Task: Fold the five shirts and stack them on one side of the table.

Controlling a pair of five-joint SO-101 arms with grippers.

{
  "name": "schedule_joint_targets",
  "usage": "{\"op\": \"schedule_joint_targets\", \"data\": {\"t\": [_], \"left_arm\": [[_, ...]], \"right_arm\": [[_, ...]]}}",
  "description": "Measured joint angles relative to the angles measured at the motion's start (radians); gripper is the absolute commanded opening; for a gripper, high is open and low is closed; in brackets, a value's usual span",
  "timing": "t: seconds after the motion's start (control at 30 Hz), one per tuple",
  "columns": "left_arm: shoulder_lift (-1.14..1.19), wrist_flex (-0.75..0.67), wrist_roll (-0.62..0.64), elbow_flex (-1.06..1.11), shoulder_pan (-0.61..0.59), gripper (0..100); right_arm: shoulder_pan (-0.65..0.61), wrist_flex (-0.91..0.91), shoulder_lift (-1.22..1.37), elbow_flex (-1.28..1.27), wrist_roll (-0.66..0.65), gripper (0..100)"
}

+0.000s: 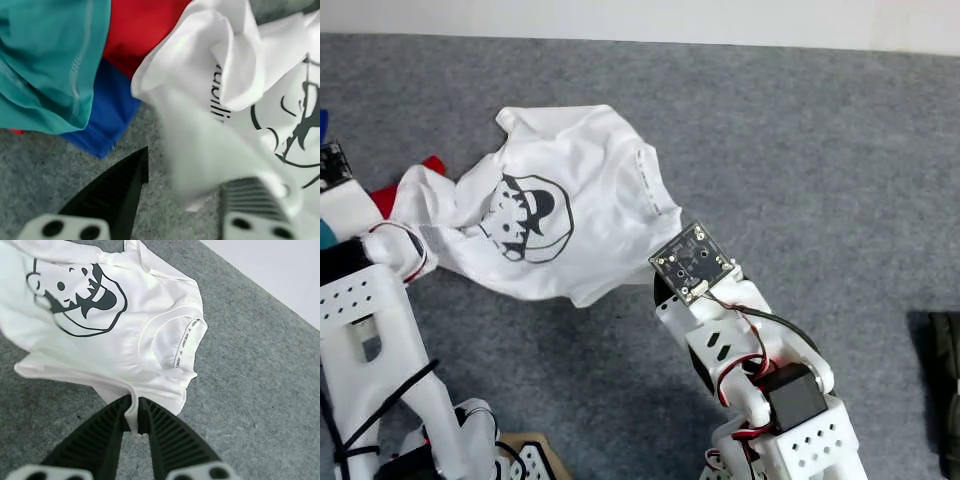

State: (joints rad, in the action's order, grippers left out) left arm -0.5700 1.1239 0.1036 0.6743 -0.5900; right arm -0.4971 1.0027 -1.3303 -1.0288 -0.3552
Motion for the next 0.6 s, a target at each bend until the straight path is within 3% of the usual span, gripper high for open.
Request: {"op": "schedule_joint_targets", "data": {"t": [0.43,0.6], "left_arm": [[0.000,0.000,-0.002,-0.023,-0.270,42],[0.000,0.005,-0.002,-0.072,-0.310,42]], "right_arm": [[0.000,0.000,0.000,0.000,0.000,0.8],[0.000,0.000,0.000,0.000,0.000,0.8]]}}
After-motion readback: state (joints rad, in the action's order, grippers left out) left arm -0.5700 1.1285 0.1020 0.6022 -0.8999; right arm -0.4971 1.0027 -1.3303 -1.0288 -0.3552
